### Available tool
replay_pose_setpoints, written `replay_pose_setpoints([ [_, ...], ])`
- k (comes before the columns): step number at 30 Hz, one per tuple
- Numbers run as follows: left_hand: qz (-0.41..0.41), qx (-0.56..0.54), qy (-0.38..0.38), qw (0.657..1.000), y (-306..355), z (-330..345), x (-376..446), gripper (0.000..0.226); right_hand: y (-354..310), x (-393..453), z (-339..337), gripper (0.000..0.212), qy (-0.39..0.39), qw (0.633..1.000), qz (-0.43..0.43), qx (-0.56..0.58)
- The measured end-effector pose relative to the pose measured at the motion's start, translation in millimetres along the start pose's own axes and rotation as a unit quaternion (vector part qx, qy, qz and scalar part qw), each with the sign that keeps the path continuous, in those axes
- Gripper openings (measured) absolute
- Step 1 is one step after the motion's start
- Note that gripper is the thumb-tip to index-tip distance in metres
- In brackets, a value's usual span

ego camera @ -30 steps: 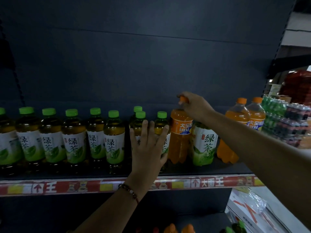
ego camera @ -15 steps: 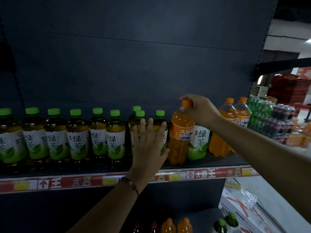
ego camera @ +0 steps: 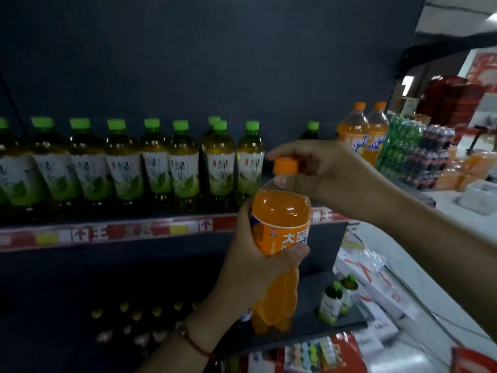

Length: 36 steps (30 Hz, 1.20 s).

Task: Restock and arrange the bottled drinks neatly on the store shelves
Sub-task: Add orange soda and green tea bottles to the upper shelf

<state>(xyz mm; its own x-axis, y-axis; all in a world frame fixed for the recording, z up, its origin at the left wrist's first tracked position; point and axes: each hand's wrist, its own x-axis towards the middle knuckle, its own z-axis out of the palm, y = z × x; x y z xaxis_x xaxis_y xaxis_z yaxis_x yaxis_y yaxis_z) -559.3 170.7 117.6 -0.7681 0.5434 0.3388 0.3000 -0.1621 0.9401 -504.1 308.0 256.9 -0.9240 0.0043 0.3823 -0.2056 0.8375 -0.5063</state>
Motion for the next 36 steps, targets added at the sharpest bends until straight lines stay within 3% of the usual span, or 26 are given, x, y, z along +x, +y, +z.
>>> replay_pose_setpoints([
  [5,-0.043,-0.049,0.028,0.997,-19,6,-58,0.092,3,-48,39,0.041,-0.003,0.994,0.027,0.106],
  [10,-0.126,-0.05,0.075,0.988,-39,20,-95,0.098,35,-120,92,0.042,-0.021,0.952,0.14,0.273],
  [14,-0.159,-0.037,0.073,0.984,-50,40,-107,0.106,67,-188,135,0.03,-0.08,0.866,0.285,0.402],
  [17,-0.184,-0.046,0.056,0.98,-59,61,-108,0.098,89,-232,147,0.056,-0.135,0.773,0.374,0.494],
  [19,-0.19,-0.055,0.035,0.98,-68,80,-109,0.097,106,-253,149,0.073,-0.167,0.741,0.39,0.521],
  [24,-0.242,-0.069,0.001,0.968,-91,136,-114,0.098,158,-293,144,0.075,-0.144,0.756,0.399,0.499],
  [29,-0.313,-0.062,0.033,0.947,-119,194,-107,0.058,217,-331,132,0.076,-0.147,0.744,0.428,0.493],
  [36,-0.332,-0.016,0.027,0.943,-162,247,-103,0.059,298,-360,121,0.081,-0.143,0.765,0.43,0.458],
])
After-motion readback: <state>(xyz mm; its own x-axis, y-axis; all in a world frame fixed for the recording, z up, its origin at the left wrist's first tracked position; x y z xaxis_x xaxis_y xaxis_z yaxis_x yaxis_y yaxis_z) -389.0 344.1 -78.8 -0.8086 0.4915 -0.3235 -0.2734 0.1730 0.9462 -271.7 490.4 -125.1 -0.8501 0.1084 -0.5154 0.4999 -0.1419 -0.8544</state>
